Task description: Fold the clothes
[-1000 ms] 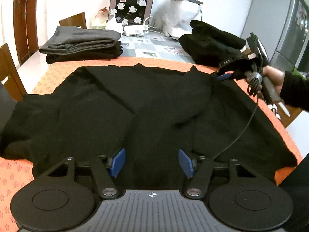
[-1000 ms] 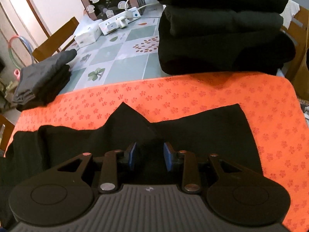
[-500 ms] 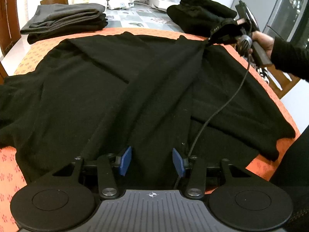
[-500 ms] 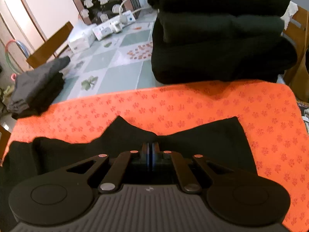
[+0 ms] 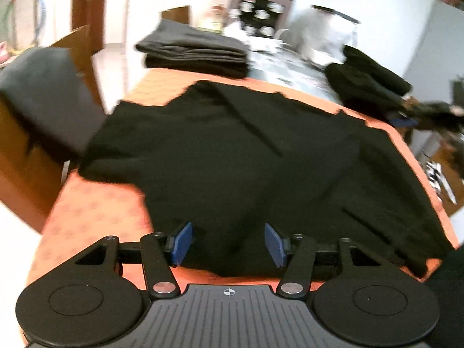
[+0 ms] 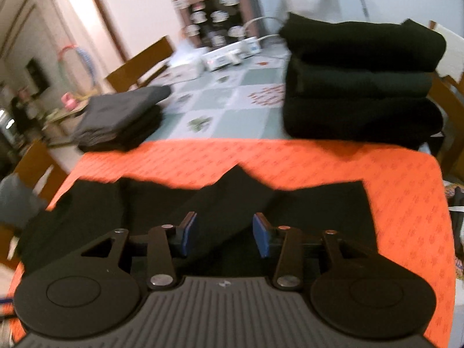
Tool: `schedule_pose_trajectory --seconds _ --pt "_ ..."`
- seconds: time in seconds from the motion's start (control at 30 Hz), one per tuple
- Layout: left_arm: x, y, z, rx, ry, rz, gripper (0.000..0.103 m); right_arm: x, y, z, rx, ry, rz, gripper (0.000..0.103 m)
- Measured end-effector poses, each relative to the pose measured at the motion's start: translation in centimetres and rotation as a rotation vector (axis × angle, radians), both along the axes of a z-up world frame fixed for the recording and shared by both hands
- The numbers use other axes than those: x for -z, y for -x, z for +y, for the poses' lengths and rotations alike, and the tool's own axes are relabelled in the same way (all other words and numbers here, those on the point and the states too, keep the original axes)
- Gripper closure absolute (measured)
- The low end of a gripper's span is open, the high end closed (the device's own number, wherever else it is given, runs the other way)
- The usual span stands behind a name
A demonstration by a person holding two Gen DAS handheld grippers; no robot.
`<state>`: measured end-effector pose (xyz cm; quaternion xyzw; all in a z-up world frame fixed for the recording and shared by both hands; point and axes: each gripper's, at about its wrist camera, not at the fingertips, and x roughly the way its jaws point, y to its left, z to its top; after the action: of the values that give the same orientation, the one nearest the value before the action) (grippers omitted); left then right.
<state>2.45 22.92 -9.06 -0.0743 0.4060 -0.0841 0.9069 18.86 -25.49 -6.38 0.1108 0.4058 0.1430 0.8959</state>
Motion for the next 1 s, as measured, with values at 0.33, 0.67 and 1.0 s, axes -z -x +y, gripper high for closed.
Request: schedule_pose_trajectory --seconds 0.33,0.67,1.0 --pt "2.5 -2.5 1.5 0.14 0.068 0.115 0.087 -0.4 9.7 3.9 -0.187 -0.004 0.034 0.054" --pt "2.1 -1.4 4.1 0.231 0.063 0.15 0.094 1.0 19.7 8.0 -0.195 0.163 0.093 0.047" --pt "0.3 0.1 3.7 0.285 0.028 -0.001 0.062 1.1 23.7 11.7 -0.281 0.258 0.064 0.045"
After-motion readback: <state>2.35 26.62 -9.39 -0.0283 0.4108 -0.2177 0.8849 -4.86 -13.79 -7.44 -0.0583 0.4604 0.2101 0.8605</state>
